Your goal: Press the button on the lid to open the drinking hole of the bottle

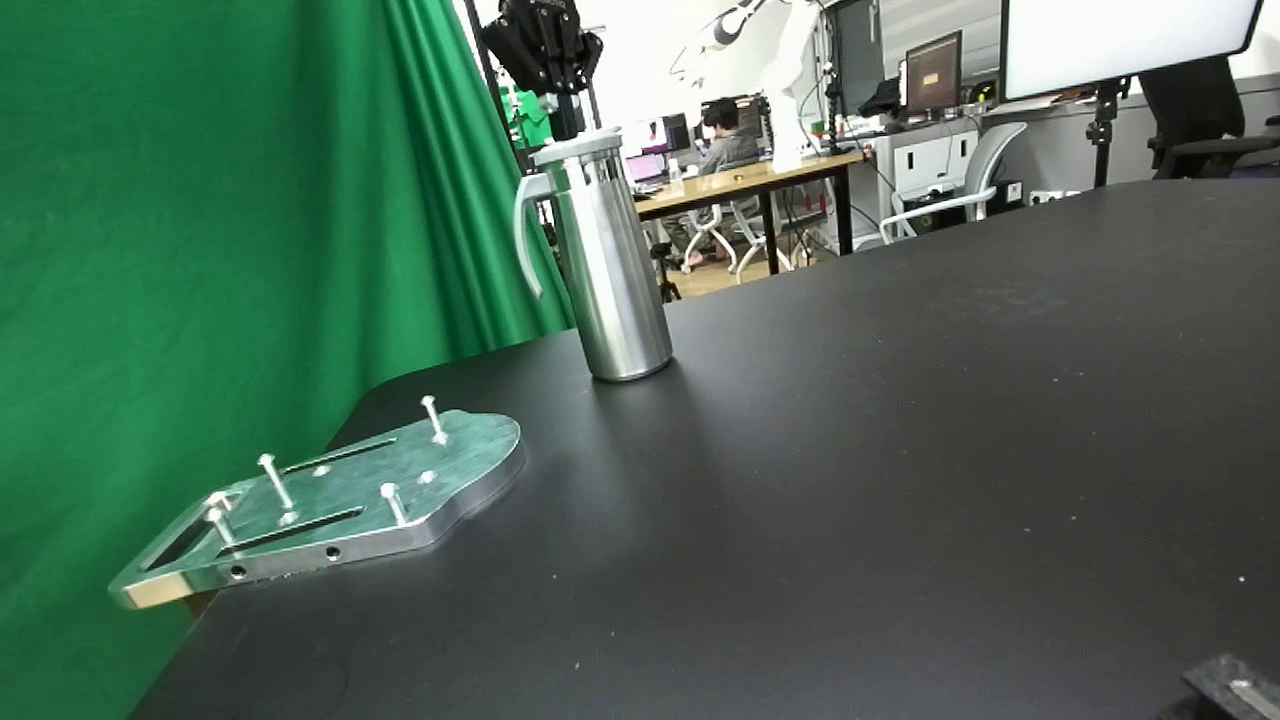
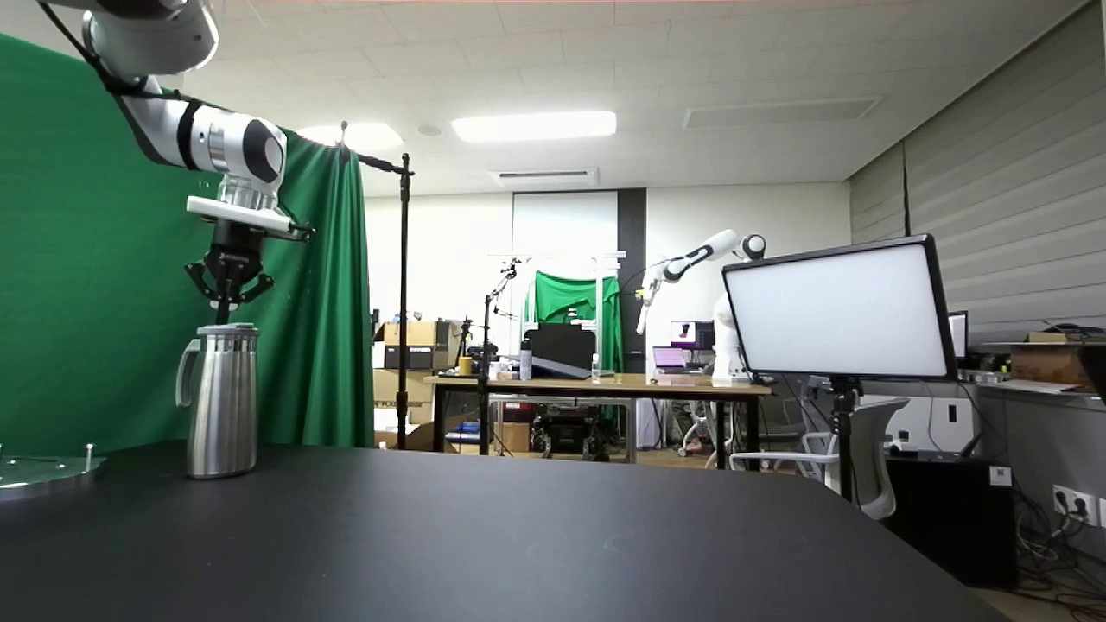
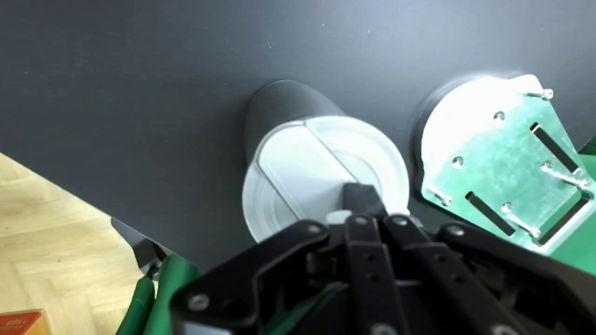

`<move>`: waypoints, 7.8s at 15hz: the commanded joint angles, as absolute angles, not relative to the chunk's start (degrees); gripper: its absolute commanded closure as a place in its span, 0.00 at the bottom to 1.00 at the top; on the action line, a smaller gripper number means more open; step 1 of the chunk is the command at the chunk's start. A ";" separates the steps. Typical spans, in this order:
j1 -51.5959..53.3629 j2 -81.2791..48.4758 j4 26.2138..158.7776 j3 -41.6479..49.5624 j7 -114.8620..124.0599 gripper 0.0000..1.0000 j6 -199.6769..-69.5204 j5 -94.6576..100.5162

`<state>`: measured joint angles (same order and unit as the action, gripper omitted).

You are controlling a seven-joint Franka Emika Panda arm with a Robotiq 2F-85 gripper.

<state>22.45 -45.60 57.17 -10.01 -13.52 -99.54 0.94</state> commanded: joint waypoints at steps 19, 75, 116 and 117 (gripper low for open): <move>27.61 -55.26 38.88 -8.64 -18.04 1.00 -83.34 12.64; 25.66 -54.01 38.39 -9.96 -15.64 1.00 -91.77 3.03; 25.84 -56.74 38.45 -9.14 -13.85 1.00 -85.65 3.00; 25.86 -56.89 38.40 -9.13 -13.80 1.00 -85.42 2.98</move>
